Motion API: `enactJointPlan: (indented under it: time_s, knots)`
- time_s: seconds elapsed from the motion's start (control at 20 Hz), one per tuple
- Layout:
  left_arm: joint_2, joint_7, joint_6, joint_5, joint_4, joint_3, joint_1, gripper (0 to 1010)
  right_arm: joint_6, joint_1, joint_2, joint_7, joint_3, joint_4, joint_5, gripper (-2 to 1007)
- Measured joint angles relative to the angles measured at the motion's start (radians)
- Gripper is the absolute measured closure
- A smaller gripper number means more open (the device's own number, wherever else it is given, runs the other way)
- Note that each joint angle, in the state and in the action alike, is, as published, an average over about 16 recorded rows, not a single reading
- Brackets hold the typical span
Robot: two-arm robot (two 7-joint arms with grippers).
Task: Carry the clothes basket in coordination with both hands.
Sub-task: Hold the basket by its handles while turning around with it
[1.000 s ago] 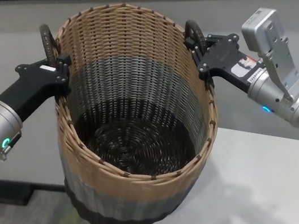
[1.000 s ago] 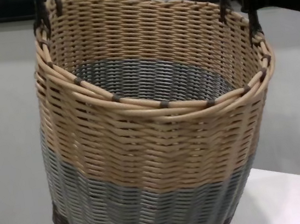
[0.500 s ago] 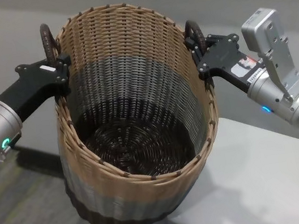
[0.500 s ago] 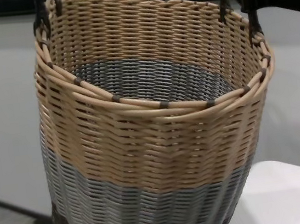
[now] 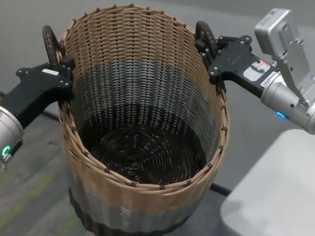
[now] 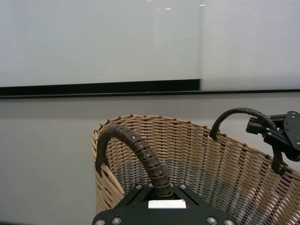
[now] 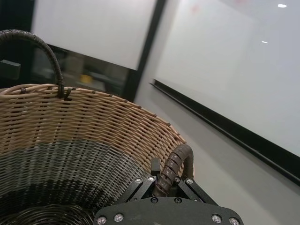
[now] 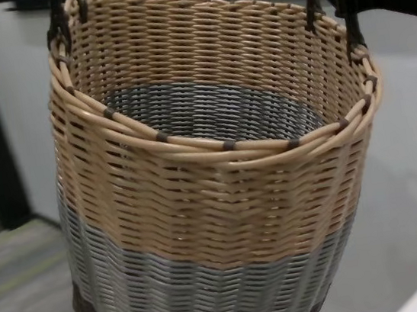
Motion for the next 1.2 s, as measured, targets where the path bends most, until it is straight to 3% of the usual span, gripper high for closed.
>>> enactJointPlan:
  time_s: [1.2]
  knots:
    - [0.0, 0.0, 0.0, 0.0, 0.0, 0.0, 0.0, 1010, 0.0, 0.0, 0.0, 0.0, 0.0, 0.0, 0.0, 939]
